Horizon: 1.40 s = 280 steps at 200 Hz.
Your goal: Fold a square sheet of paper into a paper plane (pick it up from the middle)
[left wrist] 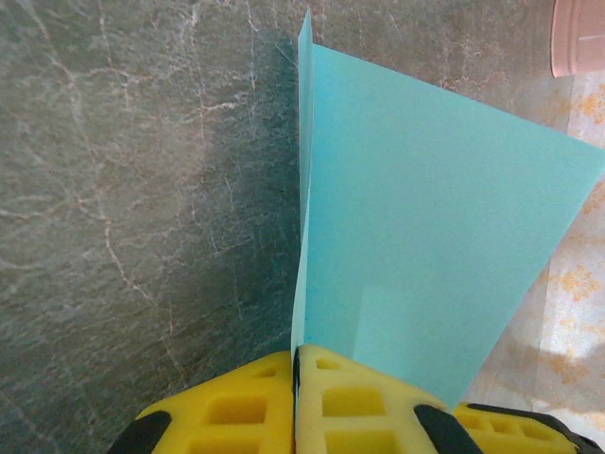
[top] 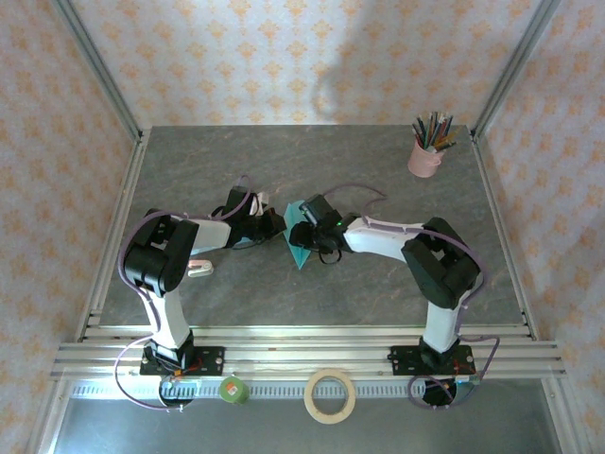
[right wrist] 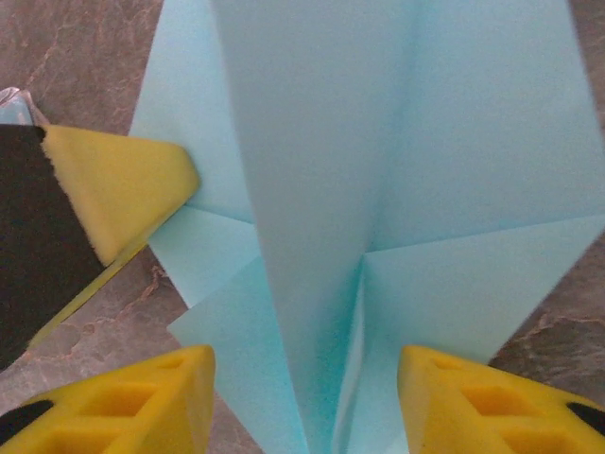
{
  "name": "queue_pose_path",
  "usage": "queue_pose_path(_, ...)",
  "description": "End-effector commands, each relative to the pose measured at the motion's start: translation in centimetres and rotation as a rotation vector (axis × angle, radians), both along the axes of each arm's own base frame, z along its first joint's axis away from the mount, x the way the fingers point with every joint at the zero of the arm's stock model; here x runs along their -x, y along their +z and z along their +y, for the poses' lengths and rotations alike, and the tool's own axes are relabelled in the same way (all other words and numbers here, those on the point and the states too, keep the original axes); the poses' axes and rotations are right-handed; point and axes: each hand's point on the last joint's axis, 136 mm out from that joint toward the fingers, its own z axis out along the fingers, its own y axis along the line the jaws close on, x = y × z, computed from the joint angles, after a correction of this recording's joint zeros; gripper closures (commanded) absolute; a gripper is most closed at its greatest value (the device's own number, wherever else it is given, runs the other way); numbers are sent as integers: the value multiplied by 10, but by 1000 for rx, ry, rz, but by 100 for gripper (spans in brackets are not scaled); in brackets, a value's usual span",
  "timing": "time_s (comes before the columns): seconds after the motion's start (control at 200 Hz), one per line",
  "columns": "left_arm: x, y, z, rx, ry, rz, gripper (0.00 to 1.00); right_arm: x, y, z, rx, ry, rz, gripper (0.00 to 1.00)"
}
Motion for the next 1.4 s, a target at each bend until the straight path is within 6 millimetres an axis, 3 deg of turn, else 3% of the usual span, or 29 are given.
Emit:
queue_pose_path(0.0, 2, 10, -6, 14, -22, -5, 91, 1, 1, 10, 25, 38, -9, 45)
queue_pose_path(0.435, 5, 9, -6, 12, -28, -1, 91, -2, -10, 7, 119, 34, -3, 49)
queue_pose_path(0.766, 6, 8, -5, 8, -30, 0, 91, -7, -3, -3, 156, -17, -31, 69)
queue_pose_path(0.951, 6, 9, -5, 8, -29, 0, 91, -5, -9, -1, 159, -15, -13, 81)
queue_pose_path(1.396, 6, 9, -5, 8, -30, 0, 90, -5, -16, 0, 182, -29, 1, 77)
